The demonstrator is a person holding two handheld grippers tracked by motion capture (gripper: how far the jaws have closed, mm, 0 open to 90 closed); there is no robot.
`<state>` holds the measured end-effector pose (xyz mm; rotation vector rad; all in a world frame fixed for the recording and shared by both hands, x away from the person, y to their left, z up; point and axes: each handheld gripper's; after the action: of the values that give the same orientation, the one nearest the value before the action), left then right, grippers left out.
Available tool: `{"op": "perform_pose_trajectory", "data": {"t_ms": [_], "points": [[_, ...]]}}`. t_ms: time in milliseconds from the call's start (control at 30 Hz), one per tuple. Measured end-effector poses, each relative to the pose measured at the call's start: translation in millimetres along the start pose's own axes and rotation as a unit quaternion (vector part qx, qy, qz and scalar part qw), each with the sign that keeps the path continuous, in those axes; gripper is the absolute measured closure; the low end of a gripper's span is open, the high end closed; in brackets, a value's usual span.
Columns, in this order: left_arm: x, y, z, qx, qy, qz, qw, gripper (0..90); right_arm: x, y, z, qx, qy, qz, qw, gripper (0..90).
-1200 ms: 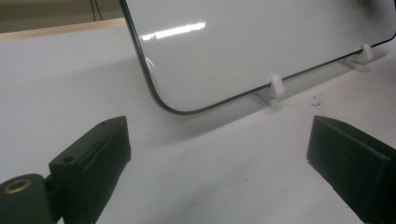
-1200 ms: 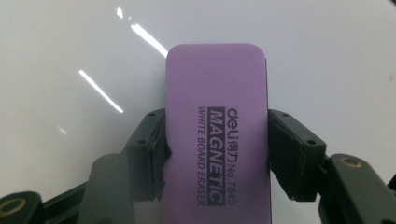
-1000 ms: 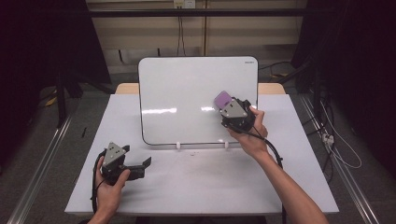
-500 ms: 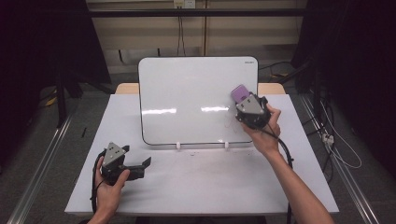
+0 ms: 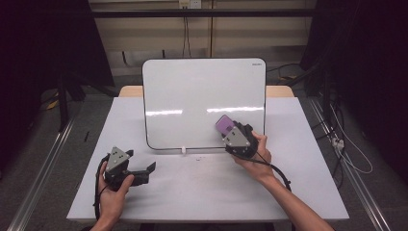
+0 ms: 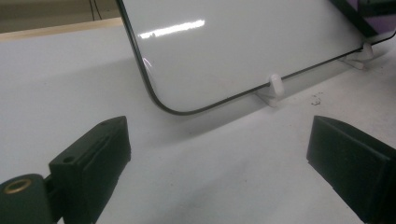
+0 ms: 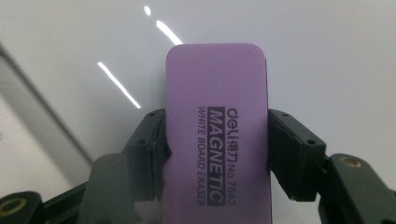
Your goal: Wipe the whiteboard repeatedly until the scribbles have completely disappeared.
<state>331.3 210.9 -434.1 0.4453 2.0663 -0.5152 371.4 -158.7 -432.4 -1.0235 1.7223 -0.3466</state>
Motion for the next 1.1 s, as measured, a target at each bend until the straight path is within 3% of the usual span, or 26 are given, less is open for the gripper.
{"op": "perform_pose_trajectory", "data": {"t_ms": [67, 167, 267, 400, 500, 533, 600, 933, 1100], "points": [[0.1, -0.1, -0.2, 0.0, 0.001, 0.002, 1.0, 6.2, 0.8, 2.7, -1.2, 0.001, -0.001, -0.011, 0.9999, 41.7], [0.1, -0.4, -1.0, 0.001, 0.0, 0.002, 1.0, 6.1, 5.9, -7.6, -1.5, 0.005, -0.002, 0.002, 1.0, 41.7], [0.2, 0.4, -0.9, 0.001, -0.001, -0.001, 1.0, 6.2, 14.2, -26.6, -3.0, 0.023, -0.001, 0.028, 0.9993, 41.7], [-0.2, 0.2, -1.2, 0.0, 0.0, 0.0, 1.0, 6.1, 26.3, -62.0, -5.6, 0.07, 0.01, 0.06, 0.9957, 41.7], [-0.2, 0.0, -0.5, 0.0, 0.0, 0.001, 1.0, 6.1, 30.9, -77.6, -6.5, 0.09, 0.016, 0.077, 0.9928, 41.7], [-0.1, -0.1, -0.4, 0.0, 0.0, 0.001, 1.0, 6.2, 31.5, -77.3, -6.7, 0.09, 0.015, 0.082, 0.9924, 41.7], [-0.2, 0.0, -0.4, 0.0, 0.0, 0.001, 1.0, 6.2, 30.7, -69.7, -7.7, 0.096, 0.018, 0.07, 0.9927, 41.7], [-0.6, -2.6, 1.7, 0.002, 0.003, 0.005, 1.0, 6.1, 27.5, -9.4, -11.4, 0.04, 0.003, 0.028, 0.9988, 41.7], [0.1, -1.3, 2.2, 0.003, 0.003, 0.002, 1.0, 6.1, 25.0, -3.8, -10.0, 0.028, -0.002, 0.023, 0.9993, 41.7]]}}
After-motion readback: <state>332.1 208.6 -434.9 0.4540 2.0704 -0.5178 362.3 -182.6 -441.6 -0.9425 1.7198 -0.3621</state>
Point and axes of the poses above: each handheld gripper's, and its own axes: z roughly forward along the jaws, x roughly out of its underside, y roughly to its left, and after that the axes turned 8 degrees about -z, right-handed
